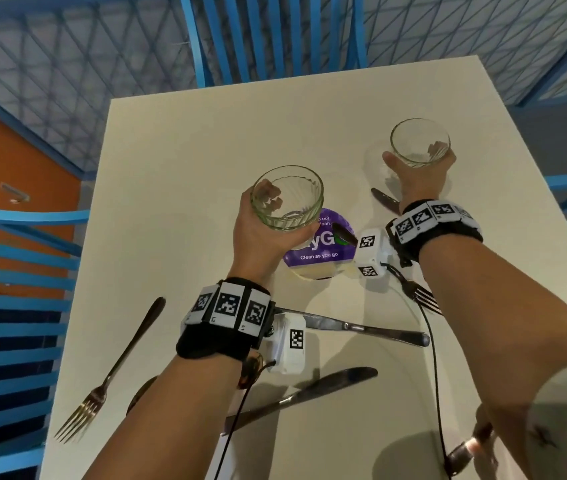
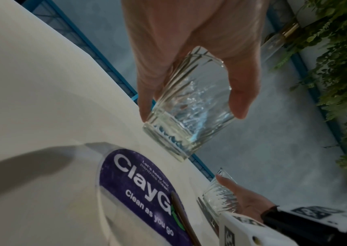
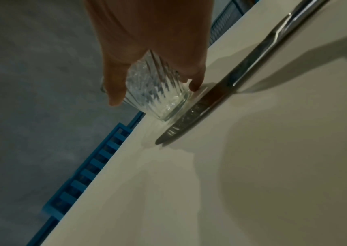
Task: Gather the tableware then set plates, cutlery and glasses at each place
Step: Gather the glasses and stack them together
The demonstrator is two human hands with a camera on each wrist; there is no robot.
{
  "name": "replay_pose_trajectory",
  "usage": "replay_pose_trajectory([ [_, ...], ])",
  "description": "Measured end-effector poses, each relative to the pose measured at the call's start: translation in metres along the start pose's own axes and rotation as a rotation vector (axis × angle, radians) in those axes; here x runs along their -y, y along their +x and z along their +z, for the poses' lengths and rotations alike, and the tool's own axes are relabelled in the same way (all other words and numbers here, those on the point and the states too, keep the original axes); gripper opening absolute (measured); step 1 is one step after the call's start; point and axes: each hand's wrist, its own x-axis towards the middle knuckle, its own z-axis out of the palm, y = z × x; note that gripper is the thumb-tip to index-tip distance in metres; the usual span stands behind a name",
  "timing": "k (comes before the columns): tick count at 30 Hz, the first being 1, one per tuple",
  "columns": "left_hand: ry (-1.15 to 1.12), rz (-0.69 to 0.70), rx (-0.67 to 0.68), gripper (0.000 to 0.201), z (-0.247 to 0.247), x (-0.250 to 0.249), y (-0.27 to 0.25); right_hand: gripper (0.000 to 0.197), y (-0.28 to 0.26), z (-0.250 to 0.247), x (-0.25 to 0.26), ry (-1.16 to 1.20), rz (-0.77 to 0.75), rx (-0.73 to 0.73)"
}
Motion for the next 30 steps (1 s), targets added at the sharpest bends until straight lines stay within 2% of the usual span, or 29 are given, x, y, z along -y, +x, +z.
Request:
replay_pose_trajectory([
  [4, 0.011, -0.008, 0.005, 0.085, -0.003, 0.003, 0.001, 0.086, 0.004, -0.001, -0.005, -0.062, -0.038, 0.032],
  [8, -0.004, -0.012, 0.029, 0.082, -0.006, 0.003, -0.005, 0.078, -0.008, -0.002, 0.0, 0.016, 0.004, 0.131],
  [11, -0.006, 0.008, 0.052, 0.086, -0.009, 0.002, -0.014, 0.081, -0.028, -0.004, 0.014, 0.05, -0.069, 0.216],
  [18, 0.018, -0.001, 0.06, 0.092, -0.022, -0.005, -0.042, 0.081, -0.113, -0.018, 0.078, 0.22, -0.246, 0.498],
  [22, 0.025, -0.009, 0.067, 0.094, -0.031, -0.008, -0.063, 0.087, -0.173, -0.035, 0.09, 0.21, -0.305, 0.63],
  [30, 0.074, -0.014, 0.116, 0.087, -0.042, -0.014, -0.101, 0.089, -0.249, -0.074, 0.065, 0.074, -0.344, 0.671],
])
